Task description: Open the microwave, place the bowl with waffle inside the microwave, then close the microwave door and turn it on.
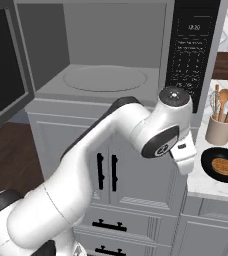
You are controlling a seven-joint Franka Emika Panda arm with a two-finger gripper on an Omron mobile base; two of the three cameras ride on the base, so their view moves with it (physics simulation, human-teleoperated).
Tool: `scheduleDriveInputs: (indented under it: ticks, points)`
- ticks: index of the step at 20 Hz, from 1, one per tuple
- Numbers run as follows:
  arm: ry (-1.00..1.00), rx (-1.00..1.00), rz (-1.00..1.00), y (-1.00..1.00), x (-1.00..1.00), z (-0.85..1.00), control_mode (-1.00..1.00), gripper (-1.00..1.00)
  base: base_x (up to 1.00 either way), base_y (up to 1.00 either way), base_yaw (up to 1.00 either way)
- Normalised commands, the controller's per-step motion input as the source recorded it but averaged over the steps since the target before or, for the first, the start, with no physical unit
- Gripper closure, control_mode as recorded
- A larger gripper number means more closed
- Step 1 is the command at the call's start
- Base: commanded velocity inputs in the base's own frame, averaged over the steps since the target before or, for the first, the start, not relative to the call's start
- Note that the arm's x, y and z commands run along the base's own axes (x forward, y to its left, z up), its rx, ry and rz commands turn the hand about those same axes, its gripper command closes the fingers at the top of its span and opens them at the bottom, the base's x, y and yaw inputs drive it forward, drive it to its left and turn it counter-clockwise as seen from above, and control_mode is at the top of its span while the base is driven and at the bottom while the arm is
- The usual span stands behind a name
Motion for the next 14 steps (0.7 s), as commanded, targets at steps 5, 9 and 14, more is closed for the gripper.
scheduleDriveInputs:
  ticks: [5,9,14]
  points:
    - [-0.04,0.31,-0.34,-1.00,0.30,-0.41,-1.00,-1.00,0.00,0.00,0.00]
    - [-0.07,0.33,-0.34,-1.00,0.23,-0.49,-1.00,-1.00,0.00,0.00,0.00]
    - [-0.08,0.29,-0.30,-0.95,0.24,-0.35,-1.00,-1.00,0.00,0.00,0.00]
